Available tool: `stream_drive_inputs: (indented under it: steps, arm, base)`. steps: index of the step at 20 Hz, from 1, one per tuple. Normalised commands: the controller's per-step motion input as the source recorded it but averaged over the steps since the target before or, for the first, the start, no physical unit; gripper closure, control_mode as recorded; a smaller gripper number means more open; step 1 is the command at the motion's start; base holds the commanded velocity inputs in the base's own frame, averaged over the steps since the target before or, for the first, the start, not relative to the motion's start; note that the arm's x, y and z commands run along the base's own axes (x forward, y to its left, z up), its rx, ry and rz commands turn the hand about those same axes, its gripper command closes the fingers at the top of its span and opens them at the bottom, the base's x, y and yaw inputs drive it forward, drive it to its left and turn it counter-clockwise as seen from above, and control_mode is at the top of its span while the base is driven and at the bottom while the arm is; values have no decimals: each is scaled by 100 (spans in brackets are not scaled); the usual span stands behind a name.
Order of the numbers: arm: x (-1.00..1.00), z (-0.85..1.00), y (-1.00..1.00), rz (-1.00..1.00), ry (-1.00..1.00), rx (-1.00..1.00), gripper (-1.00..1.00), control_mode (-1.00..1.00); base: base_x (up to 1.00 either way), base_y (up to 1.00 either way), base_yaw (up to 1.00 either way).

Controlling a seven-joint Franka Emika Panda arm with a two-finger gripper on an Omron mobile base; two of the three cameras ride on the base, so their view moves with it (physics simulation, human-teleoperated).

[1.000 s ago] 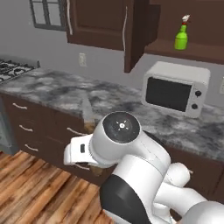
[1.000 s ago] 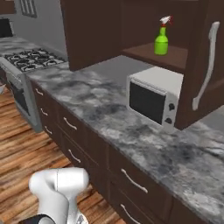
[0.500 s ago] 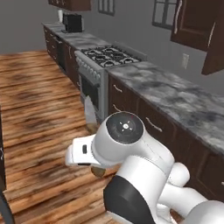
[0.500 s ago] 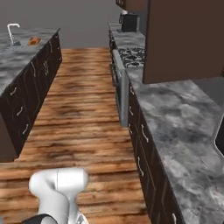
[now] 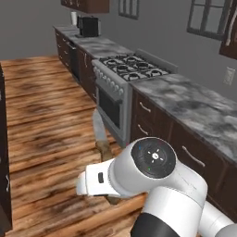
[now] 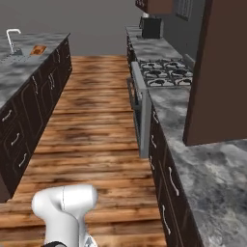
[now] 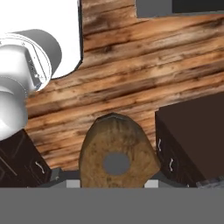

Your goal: Move the cutting board and knife to the sink. Then move spray from the cabinet to the counter.

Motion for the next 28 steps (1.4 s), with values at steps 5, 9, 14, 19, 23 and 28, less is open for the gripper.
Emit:
stream_drive_inputs:
  steps: [5,9,14,19,23,28]
  arm:
    - [0,0,0,0,0,0,100,100]
    - [0,0,0,0,0,0,100,100]
    - [0,0,0,0,0,0,100,100]
    - [0,0,0,0,0,0,100,100]
    - [0,0,0,0,0,0,100,100]
    - [0,0,0,0,0,0,100,100]
  base:
    - [100,0,0]
    - [100,1,1]
    - [100,15,6]
    - [100,6,4]
    - [100,1,3]
    - [100,11,6]
